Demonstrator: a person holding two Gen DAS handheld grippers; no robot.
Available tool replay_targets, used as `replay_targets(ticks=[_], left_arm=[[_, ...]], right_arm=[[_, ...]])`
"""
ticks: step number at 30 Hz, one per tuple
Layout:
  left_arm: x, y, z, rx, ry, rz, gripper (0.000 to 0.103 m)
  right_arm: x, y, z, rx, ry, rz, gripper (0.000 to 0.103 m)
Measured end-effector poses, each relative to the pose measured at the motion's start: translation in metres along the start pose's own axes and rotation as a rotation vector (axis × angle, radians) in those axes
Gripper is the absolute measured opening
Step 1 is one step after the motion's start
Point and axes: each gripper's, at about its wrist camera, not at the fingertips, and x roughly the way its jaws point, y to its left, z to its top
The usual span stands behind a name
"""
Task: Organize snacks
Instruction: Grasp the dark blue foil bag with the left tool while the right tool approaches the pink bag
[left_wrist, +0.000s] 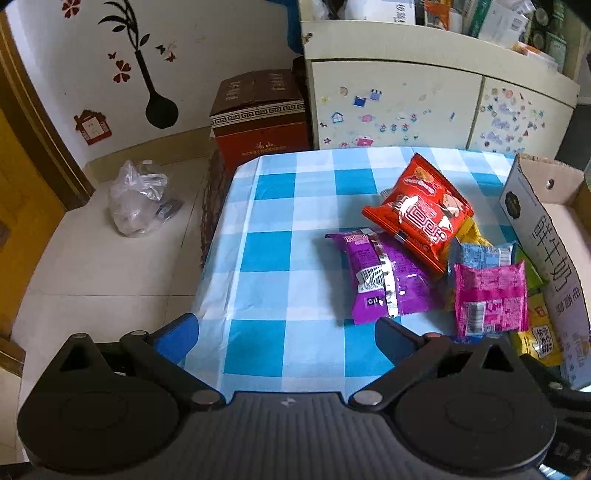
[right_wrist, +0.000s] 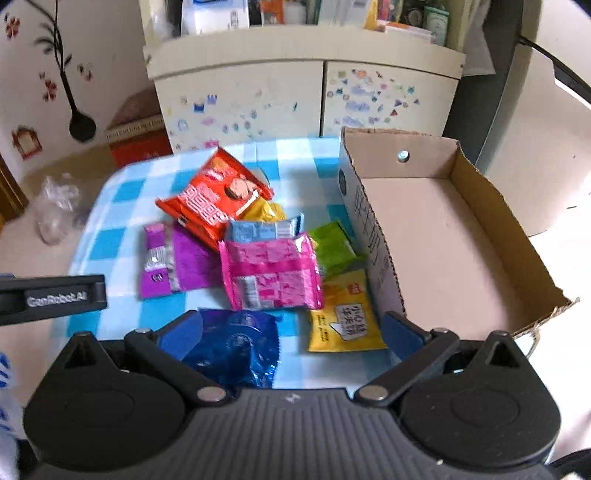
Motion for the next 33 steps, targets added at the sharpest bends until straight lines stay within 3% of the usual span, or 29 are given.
replay_targets(ticks=[6, 18, 33], left_arm=[[0.000, -0.006, -0.004, 0.030, 0.019, 0.031, 0.103], [0.001, -0.022, -0.013, 0.087, 0.025, 0.048, 0.103], [0.002, -0.022, -0.013, 0.065, 0.039, 0.049, 0.103]], right_arm=[[0.008, -0.007, 0.004, 0.079, 0.017, 0.007, 0.102], [0.008, -0.009, 0.008, 0.096, -0.008, 0.002, 0.102], [0.009, -0.010, 0.007, 0.103, -0.003, 0.011, 0.102]])
